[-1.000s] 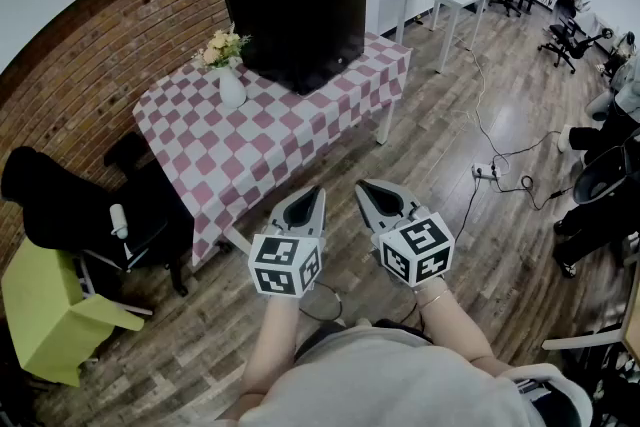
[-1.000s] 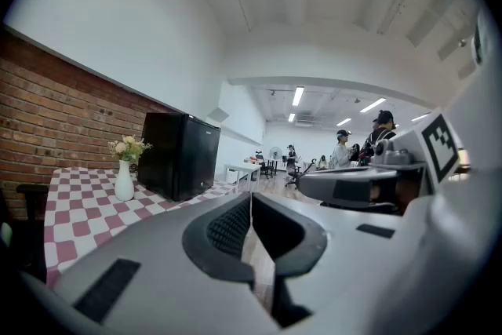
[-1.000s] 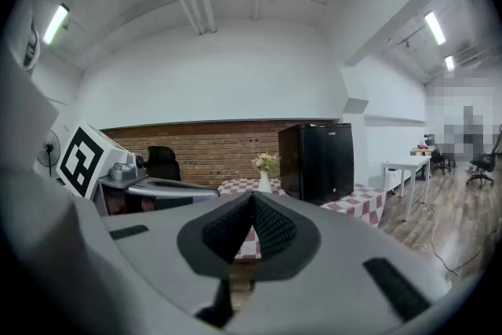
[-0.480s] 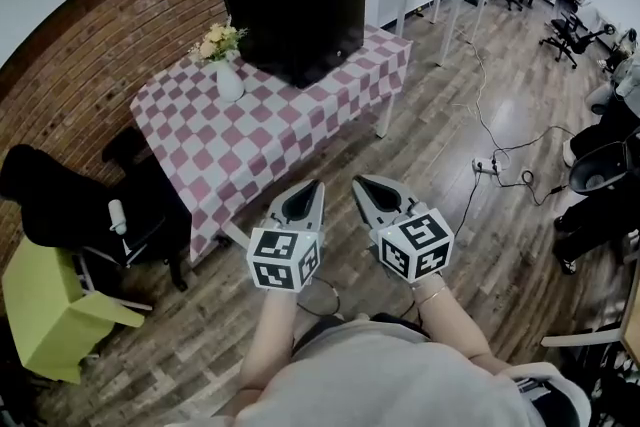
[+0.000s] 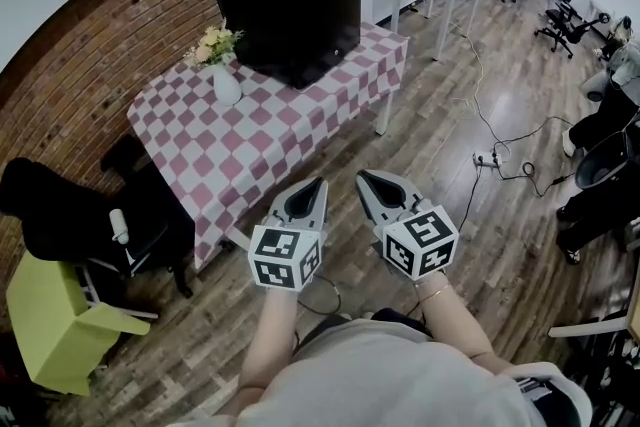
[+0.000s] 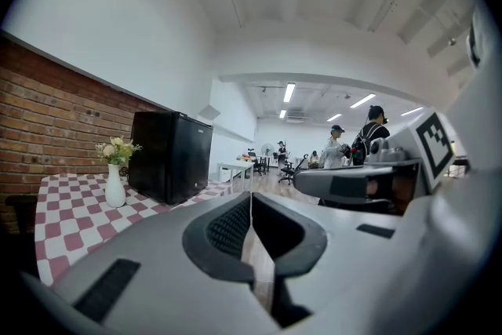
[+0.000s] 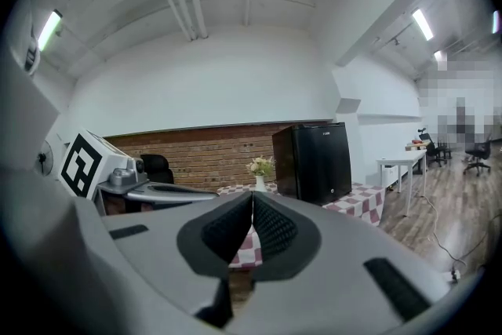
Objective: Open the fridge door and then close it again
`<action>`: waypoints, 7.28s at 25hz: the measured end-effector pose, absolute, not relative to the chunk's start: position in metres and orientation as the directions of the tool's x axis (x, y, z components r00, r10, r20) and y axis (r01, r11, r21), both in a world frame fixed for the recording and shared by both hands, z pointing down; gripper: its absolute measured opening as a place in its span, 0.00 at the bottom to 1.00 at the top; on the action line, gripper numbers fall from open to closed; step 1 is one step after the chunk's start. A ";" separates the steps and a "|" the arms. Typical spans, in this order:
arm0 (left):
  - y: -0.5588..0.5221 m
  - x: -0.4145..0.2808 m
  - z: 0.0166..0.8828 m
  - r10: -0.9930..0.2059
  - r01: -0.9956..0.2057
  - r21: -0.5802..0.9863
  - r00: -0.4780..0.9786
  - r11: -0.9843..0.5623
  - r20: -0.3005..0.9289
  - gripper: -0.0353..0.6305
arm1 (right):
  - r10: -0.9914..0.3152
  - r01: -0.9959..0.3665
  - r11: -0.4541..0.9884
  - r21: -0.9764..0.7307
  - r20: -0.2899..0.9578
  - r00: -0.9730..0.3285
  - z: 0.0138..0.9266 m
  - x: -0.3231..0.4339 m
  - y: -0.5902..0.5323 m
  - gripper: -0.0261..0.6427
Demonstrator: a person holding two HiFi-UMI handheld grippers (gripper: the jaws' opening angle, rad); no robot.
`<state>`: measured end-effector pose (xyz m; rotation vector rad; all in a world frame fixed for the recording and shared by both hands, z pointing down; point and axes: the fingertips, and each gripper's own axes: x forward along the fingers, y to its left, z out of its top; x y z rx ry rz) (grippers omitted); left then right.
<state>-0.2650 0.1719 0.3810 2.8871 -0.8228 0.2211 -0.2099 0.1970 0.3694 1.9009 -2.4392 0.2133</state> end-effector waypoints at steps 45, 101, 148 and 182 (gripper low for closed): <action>-0.050 -0.122 0.378 -0.655 -0.666 0.072 0.745 -0.743 0.130 0.22 | -0.928 -0.932 0.362 -0.038 0.084 -0.364 0.365 -0.041 -0.029 0.25; -0.381 -0.102 0.402 -0.786 -0.805 0.030 0.585 -0.592 0.199 0.24 | -0.815 -0.813 0.577 0.084 0.120 -0.566 0.363 -0.016 -0.372 0.24; -0.387 -0.089 0.387 -0.819 -0.838 0.077 0.545 -0.541 0.178 0.29 | -0.604 -0.085 0.591 0.802 0.371 -0.705 0.236 -0.006 -0.401 0.32; -0.387 -0.086 0.388 -0.828 -0.846 0.064 0.532 -0.530 0.176 0.30 | -0.599 -0.007 0.564 0.826 0.403 -0.692 0.242 -0.006 -0.403 0.28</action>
